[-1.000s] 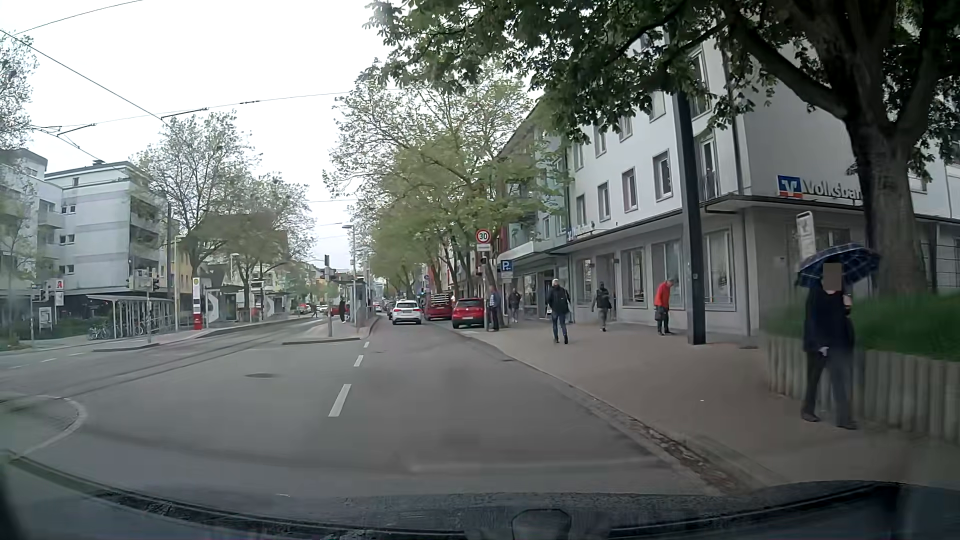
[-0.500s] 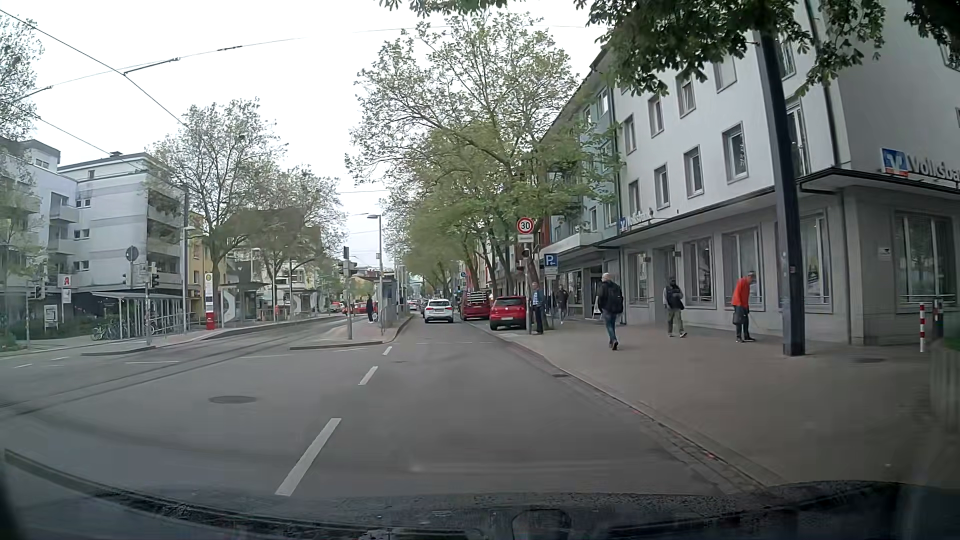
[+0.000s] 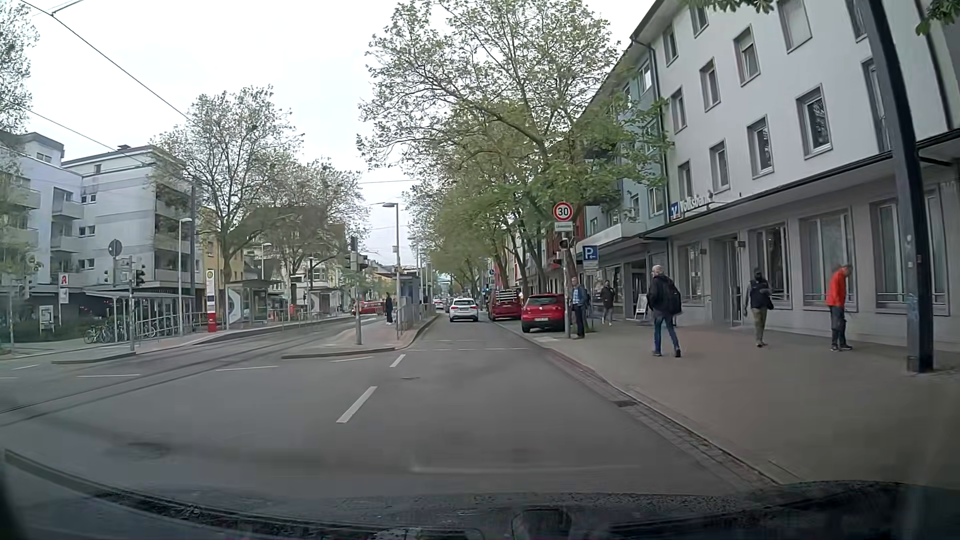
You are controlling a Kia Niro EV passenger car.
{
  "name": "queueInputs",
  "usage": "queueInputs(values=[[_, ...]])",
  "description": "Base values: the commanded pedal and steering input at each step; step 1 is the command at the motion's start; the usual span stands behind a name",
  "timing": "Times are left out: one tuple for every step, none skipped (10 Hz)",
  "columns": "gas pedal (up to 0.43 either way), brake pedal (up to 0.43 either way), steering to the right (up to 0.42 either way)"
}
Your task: Follow the waypoints while adhering to traffic rules and regulations
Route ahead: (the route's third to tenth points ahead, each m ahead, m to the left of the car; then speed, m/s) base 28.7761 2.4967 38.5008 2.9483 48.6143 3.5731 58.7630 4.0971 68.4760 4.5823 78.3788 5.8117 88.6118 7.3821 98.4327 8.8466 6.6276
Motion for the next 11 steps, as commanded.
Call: queueInputs(values=[[0.087,0.000,-0.053],[0.087,0.000,-0.049],[0.087,0.000,-0.045],[0.087,0.000,-0.040],[0.087,0.000,-0.034],[0.087,0.000,-0.030],[0.087,0.000,-0.024],[0.087,0.000,-0.023],[0.087,0.000,-0.022],[0.087,0.000,-0.015],[0.087,0.000,-0.010]])
